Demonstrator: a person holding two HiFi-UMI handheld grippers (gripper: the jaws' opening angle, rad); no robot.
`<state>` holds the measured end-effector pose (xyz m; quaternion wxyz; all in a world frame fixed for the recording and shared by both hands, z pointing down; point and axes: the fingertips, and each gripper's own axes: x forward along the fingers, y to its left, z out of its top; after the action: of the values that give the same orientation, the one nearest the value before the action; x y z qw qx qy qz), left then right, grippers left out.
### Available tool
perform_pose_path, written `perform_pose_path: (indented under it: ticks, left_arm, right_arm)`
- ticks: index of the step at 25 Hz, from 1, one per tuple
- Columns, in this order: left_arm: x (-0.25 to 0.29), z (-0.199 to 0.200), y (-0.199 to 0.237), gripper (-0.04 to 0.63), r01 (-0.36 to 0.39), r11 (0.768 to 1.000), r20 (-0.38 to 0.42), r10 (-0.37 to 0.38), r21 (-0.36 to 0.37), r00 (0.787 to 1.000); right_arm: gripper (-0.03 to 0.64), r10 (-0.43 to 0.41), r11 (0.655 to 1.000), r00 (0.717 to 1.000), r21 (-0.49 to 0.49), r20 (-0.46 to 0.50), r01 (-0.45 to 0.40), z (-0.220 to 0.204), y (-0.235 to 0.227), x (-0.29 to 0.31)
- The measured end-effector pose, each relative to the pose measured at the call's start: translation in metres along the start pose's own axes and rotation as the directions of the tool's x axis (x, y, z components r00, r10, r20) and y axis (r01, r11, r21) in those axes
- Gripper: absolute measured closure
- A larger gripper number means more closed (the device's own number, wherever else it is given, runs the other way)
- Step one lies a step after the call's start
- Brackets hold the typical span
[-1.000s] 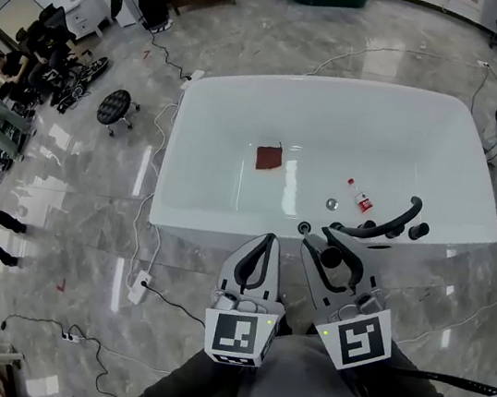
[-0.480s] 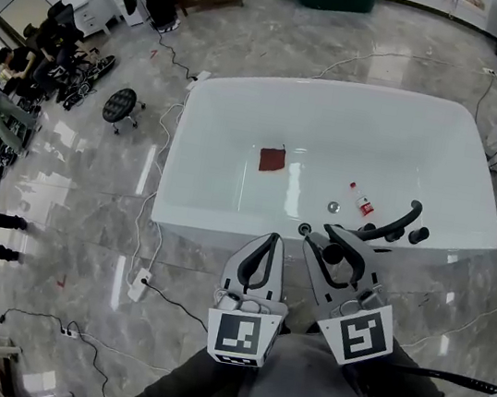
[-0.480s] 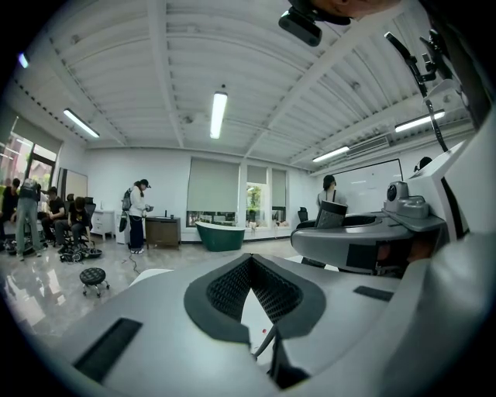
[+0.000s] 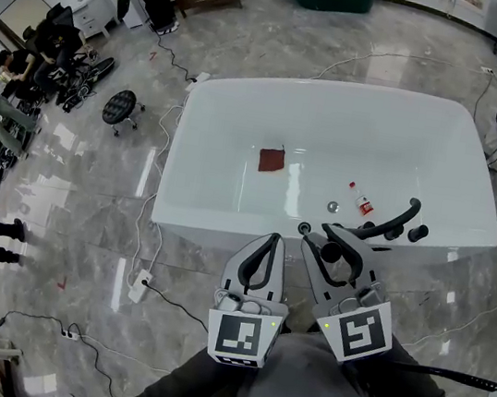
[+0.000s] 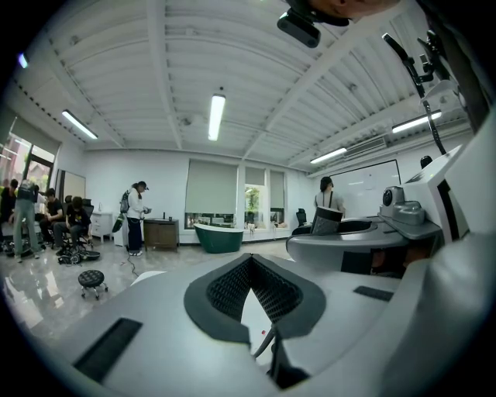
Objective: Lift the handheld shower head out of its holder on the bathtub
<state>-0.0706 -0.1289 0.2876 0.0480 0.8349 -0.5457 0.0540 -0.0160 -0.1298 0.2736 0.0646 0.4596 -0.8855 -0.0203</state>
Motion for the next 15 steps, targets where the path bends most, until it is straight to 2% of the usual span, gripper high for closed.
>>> perform_pose_path:
  ticks: [8,15]
  left_arm:
    - [-0.0051,-0.0033,0.0053,0.592,-0.015,1.000,0.013,0.015,0.002,1.000]
    - [-0.0058,0.0005,-0.0008,0.592,0.000,1.000,0.009,0.001,-0.001,1.000]
  right_arm:
    - [0.492,0.021,1.000,1.000,-0.018,-0.009,-0.021,-0.0054,0.0096,0.0032]
    - [0.492,0.005,1.000,1.000,-0.013,-0.010,-0.005,-0.0014,0.0063,-0.0022]
